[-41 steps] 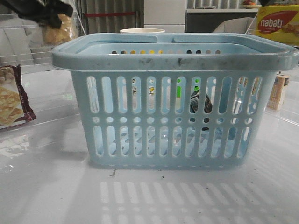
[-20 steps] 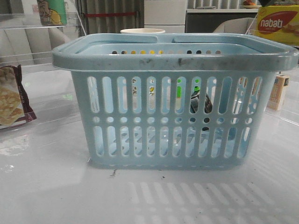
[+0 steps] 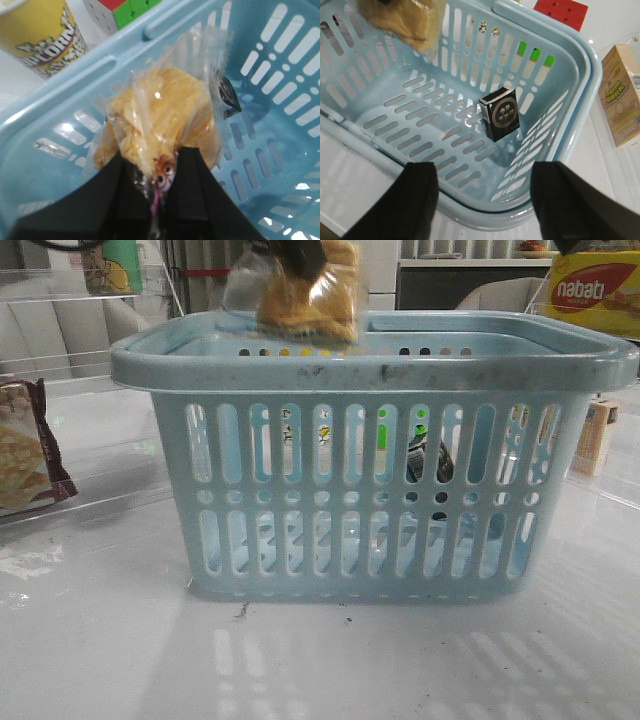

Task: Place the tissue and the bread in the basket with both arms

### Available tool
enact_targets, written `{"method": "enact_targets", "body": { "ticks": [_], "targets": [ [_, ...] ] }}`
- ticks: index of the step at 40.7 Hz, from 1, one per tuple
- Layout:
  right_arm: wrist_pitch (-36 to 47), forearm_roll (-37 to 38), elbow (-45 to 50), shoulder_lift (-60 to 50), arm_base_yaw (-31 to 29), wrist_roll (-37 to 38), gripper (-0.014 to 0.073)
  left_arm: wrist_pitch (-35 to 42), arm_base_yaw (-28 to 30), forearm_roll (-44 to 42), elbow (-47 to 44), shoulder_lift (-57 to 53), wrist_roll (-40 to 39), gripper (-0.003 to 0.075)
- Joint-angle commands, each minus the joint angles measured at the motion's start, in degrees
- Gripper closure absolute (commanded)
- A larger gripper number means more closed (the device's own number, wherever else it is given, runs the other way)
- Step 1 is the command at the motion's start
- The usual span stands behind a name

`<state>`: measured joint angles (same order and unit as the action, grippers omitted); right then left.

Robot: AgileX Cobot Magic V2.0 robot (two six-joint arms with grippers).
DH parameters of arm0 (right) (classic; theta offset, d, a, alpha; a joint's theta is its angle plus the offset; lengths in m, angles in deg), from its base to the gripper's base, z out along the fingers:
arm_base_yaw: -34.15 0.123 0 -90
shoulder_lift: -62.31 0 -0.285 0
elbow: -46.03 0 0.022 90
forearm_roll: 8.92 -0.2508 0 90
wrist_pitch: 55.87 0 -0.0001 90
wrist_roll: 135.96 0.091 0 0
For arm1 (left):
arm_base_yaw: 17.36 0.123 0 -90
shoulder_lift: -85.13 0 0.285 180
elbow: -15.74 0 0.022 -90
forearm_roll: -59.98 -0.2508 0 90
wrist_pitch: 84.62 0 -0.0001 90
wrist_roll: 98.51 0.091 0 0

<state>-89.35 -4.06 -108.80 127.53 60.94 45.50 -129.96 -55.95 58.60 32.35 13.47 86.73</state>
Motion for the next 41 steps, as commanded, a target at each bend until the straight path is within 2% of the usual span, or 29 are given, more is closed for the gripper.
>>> {"method": "enact_targets", "body": {
  "ticks": [1,6,9,21,26,41],
  "targets": [
    [3.8,0.9,-1.6,-1.0,0.1,0.1,0.0077,4.2,-0.4,2.0,1.8,-0.7,0.0,0.0469],
    [3.8,0.9,-1.6,-1.0,0.1,0.1,0.0077,3.6,-0.4,2.0,1.8,-0.6,0.0,0.0279],
    [3.8,0.9,-1.6,-1.0,0.1,0.1,0.0077,3.4,-0.4,2.0,1.9,-1.9,0.0,0.0233],
    [3.8,0.9,-1.6,-1.0,0.1,0.1,0.0077,-2.2,-0.4,3.0,-0.5,-13.9,1.0,0.0232],
    [3.8,0.9,-1.6,-1.0,0.1,0.1,0.0077,-1.8,-0.4,4.6,-6.6,-21.5,1.0,0.0232],
    [3.8,0.9,-1.6,-1.0,0.1,0.1,0.0077,1.0,-0.4,6.1,-32.5,-47.2,1.0,0.0232]
  ]
}}
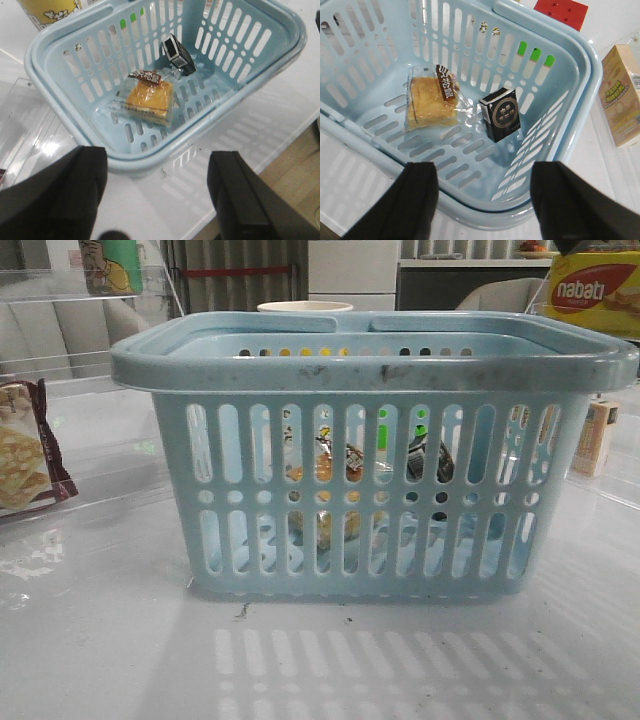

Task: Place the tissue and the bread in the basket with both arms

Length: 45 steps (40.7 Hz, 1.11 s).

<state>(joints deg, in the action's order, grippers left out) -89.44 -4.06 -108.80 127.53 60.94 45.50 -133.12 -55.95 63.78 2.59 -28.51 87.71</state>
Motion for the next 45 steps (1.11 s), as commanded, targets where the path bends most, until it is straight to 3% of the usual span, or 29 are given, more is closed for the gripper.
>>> {"method": "enact_targets", "body": {
  "ticks": [1,11,21,41,45],
  "targets": [
    [3.9,0.9,-1.6,-1.0,0.1,0.1,0.0077,4.2,-0.4,0.9,-4.3,-7.5,0.0,0.0232],
    [2.6,0.9,-1.6,-1.0,0.1,0.1,0.0077,4.2,-0.4,1.4,-14.5,-20.0,0.0,0.0232],
    [-4.6,1.1,-1.0,-2.7,0.1,0.1,0.0077,4.4,-0.4,1.4,-17.5,-23.3,0.0,0.0232],
    [-5.7,-0.6,16.3,-26.8,0.1,0.1,0.0077,6.3,-0.4,0.9,-17.5,-23.2,0.0,0.0236],
    [-6.6,-0.7,17.8,-29.8,0.1,0.1,0.0138,6.3,-0.4,0.9,-17.5,-23.2,0.0,0.0285]
  ]
}}
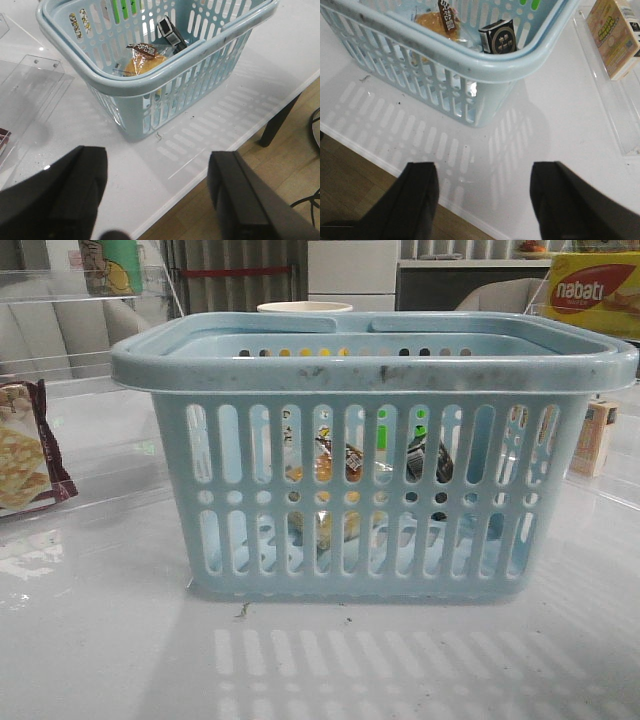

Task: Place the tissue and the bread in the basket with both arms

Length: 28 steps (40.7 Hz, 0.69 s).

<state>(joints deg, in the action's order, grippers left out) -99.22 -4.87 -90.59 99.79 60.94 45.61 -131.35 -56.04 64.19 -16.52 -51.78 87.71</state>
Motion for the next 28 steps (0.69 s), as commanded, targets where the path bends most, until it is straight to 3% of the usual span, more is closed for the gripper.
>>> {"method": "enact_targets", "body": {
  "ticks": [1,11,16,28],
  "targets": [
    [3.0,0.0,-0.1,-2.5,0.1,0.0,0.0174,4.6,-0.3,0.5,1.6,0.0,0.0,0.0302],
    [3.0,0.0,0.2,-3.6,0.1,0.0,0.0545,4.6,-0.3,0.5,1.6,0.0,0.0,0.0542],
    [2.8,0.0,0.2,-3.6,0.1,0.0,0.0538,4.6,-0.3,0.5,1.6,0.0,0.0,0.0633],
    [2.8,0.0,0.2,-3.6,0.1,0.0,0.0538,4.6,-0.3,0.5,1.6,0.0,0.0,0.0629]
  ]
}}
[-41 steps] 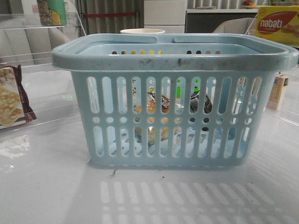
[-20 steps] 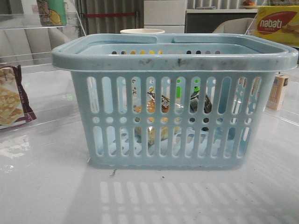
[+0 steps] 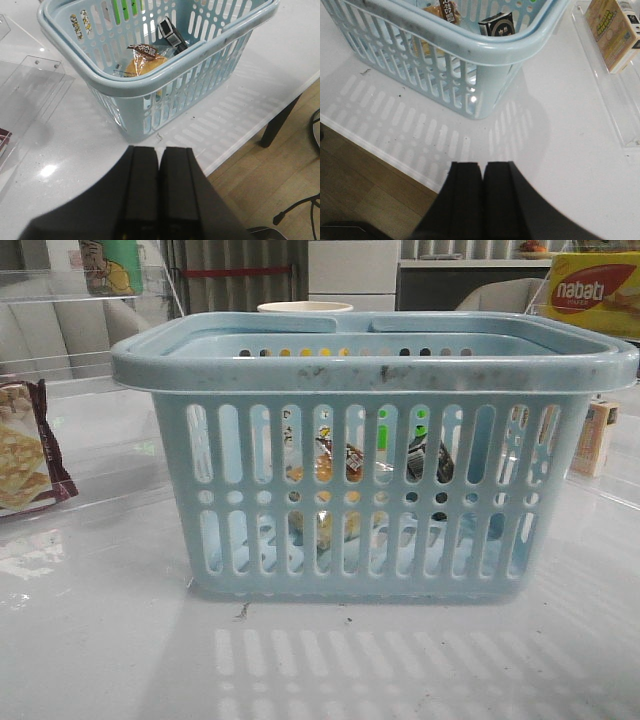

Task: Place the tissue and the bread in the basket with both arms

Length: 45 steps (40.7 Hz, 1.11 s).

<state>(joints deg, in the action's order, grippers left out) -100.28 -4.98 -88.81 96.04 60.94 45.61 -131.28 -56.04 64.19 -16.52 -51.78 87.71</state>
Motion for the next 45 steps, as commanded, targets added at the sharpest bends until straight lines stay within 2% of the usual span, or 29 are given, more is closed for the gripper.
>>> {"method": "enact_targets", "body": {
  "ticks": [1,5,8,13,19,26,30,36,45],
  "targets": [
    [3.8,0.1,-1.5,0.1,0.1,0.0,0.0538,4.5,-0.3,0.5,1.6,0.0,0.0,0.0629],
    [3.8,0.1,-1.5,0.1,0.1,0.0,0.0538,4.6,-0.1,0.6,1.4,-0.9,0.0,0.0629],
    [3.8,0.1,-1.5,0.1,0.1,0.0,0.0538,4.6,2.5,1.4,1.0,-2.1,0.0,0.0629],
    [3.8,0.1,-1.5,0.1,0.1,0.0,0.0538,6.8,11.3,0.2,-1.8,-6.9,0.0,0.0629],
    [3.8,0.1,-1.5,0.1,0.1,0.0,0.0538,16.8,24.3,-0.5,-9.8,-15.9,0.0,0.0629],
    [3.8,0.1,-1.5,0.1,0.1,0.0,0.0538,24.7,33.8,-2.0,-19.9,-23.4,0.0,0.0629],
    [3.8,0.1,-1.5,0.1,0.1,0.0,0.0538,28.7,35.7,-3.3,-25.5,-26.4,-1.2,0.0629],
    [3.8,0.1,-1.5,0.1,0.1,0.0,0.0538,35.1,35.7,-7.3,-32.8,-30.0,-8.0,0.0629],
    [3.8,0.1,-1.5,0.1,0.1,0.0,0.0538,46.2,35.7,-7.3,-42.4,-34.2,-8.0,0.0629]
  ]
}}
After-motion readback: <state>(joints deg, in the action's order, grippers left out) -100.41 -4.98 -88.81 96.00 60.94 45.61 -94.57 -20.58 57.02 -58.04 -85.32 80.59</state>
